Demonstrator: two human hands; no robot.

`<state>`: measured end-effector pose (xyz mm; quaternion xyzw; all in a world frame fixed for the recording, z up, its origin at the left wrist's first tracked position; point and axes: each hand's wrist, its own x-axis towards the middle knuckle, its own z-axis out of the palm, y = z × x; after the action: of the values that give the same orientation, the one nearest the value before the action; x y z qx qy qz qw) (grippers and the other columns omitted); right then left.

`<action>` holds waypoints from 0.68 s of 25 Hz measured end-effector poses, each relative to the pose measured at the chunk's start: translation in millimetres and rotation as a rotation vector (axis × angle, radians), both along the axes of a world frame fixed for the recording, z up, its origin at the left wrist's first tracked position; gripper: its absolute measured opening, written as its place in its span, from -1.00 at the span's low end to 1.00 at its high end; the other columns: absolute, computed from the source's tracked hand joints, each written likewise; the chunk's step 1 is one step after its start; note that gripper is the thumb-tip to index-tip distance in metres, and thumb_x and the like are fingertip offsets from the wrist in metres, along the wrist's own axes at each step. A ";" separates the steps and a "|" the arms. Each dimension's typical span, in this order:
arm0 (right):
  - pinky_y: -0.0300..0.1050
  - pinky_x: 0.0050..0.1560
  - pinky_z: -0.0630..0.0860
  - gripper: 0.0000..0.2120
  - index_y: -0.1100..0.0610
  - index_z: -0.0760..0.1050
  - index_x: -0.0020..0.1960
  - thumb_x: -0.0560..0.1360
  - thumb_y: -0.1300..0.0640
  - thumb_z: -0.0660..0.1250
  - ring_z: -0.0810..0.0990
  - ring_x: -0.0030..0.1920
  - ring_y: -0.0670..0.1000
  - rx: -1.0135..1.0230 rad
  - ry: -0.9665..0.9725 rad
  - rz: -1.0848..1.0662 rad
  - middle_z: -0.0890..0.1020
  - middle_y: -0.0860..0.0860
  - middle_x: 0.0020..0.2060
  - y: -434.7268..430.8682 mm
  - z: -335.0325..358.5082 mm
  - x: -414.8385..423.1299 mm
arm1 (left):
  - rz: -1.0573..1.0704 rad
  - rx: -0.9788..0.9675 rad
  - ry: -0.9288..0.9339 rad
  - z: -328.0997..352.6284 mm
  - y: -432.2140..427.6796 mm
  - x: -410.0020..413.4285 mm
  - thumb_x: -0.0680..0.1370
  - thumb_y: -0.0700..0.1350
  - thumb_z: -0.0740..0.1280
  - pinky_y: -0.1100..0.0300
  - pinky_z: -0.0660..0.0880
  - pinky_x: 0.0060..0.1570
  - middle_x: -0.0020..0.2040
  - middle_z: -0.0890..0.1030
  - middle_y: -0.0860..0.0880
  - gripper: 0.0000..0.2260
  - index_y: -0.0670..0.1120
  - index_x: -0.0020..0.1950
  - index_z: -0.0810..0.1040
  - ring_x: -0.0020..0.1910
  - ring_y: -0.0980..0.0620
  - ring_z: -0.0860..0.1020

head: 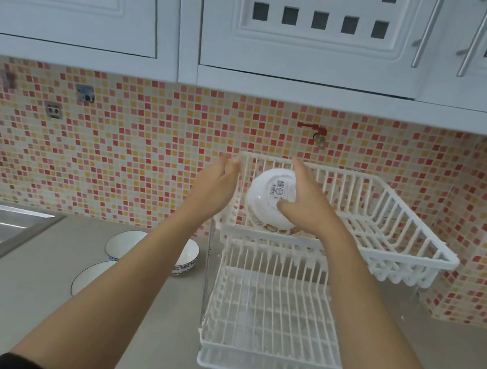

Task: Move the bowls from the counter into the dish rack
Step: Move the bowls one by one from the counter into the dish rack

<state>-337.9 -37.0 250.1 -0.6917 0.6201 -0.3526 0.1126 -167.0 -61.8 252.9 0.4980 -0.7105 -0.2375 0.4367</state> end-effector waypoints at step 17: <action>-0.03 0.40 0.19 -0.46 0.22 0.04 0.53 0.62 0.08 0.11 0.20 0.48 0.14 0.287 -0.073 0.154 0.18 0.16 0.50 -49.4 -175.9 265.4 | 0.364 0.460 -0.218 -170.3 -22.1 249.5 0.65 -0.09 0.05 0.02 0.32 0.23 0.33 0.43 -0.33 -0.64 -0.33 0.30 0.36 0.33 -0.25 0.40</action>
<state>-72.6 -86.5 74.1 -0.7006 0.6048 -0.2756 0.2596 82.5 -83.9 82.6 0.7252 -0.5801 -0.2552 0.2692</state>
